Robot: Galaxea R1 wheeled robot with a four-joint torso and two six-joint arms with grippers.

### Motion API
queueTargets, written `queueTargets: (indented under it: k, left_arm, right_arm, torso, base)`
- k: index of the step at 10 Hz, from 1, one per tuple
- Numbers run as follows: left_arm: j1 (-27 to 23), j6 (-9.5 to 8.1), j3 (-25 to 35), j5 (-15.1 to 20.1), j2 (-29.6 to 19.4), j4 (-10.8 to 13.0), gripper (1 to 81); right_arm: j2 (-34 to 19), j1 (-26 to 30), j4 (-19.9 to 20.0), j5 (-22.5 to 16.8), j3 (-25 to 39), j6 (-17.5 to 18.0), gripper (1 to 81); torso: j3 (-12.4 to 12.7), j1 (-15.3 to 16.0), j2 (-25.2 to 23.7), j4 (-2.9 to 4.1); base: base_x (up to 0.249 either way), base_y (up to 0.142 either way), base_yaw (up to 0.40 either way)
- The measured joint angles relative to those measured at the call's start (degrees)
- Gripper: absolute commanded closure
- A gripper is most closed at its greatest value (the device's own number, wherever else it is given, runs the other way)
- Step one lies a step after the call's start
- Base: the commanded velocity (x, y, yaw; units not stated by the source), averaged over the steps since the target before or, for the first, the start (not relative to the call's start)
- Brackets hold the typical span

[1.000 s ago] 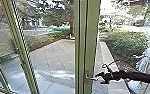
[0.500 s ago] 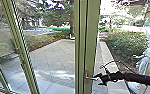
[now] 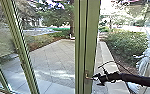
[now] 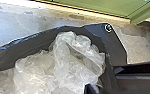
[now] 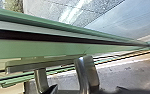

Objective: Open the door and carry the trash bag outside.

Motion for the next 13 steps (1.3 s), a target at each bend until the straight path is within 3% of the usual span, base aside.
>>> queueTargets:
  k: [6, 13]
  left_arm:
    - [0.0, -0.02, 0.0, 0.0, 0.1, 0.0, 81.1]
    - [0.1, -0.02, 0.0, -0.1, 0.2, 0.0, 81.1]
  right_arm:
    - [4.3, -0.6, -0.1, -2.5, -6.9, 1.0, 1.0]
    - [7.2, -3.5, -3.5, 0.8, -11.5, 1.0, 1.0]
  torso:
    - [0.0, 0.0, 0.0, 0.0]
    - [0.0, 0.0, 0.0, -0.02]
  base:
    - [0.0, 0.0, 0.0]
    - [0.0, 0.0, 0.0]
